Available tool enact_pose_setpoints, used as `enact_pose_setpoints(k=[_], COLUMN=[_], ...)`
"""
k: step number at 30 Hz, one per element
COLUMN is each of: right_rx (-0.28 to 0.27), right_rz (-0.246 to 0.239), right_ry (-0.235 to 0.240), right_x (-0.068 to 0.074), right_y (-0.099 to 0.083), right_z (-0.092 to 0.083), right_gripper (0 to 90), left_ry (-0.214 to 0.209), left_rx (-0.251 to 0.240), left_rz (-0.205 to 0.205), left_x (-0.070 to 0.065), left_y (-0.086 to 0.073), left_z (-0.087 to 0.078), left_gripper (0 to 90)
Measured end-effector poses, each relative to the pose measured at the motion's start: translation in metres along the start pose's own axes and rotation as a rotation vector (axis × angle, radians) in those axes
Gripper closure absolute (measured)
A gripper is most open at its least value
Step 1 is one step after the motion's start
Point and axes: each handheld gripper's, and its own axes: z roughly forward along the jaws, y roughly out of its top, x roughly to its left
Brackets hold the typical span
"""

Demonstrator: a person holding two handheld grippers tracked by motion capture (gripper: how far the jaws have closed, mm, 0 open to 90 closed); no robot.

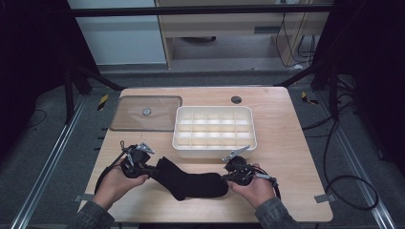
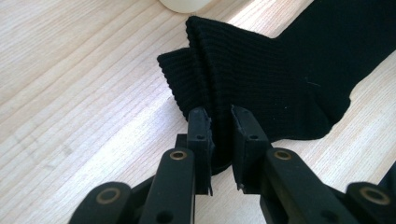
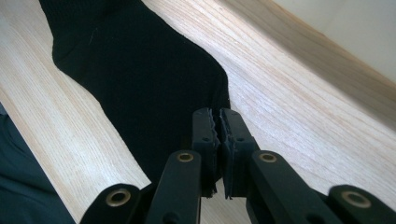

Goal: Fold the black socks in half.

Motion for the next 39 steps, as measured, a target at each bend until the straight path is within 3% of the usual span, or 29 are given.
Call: enact_pose_setpoints(k=[10, 22, 31, 39], right_rx=[-0.010, -0.013, -0.022, -0.031], right_rz=[-0.007, -0.010, 0.000, 0.001], right_ry=[0.005, 0.026, 0.035, 0.043], right_x=[0.009, 0.014, 0.016, 0.015], right_y=[0.005, 0.013, 0.014, 0.014], right_z=[0.008, 0.017, 0.014, 0.015], right_gripper=[85.6, 85.5, 85.4, 85.4], left_ry=[0.000, -0.031, -0.056, -0.109], left_rx=[-0.021, -0.048, -0.020, -0.015], left_rz=[0.013, 0.077, 0.129, 0.148], left_x=[-0.003, -0.029, -0.059, -0.081], left_y=[0.005, 0.025, 0.047, 0.055], left_z=[-0.015, -0.024, -0.007, 0.018], left_gripper=[78.3, 78.6, 78.6, 78.6])
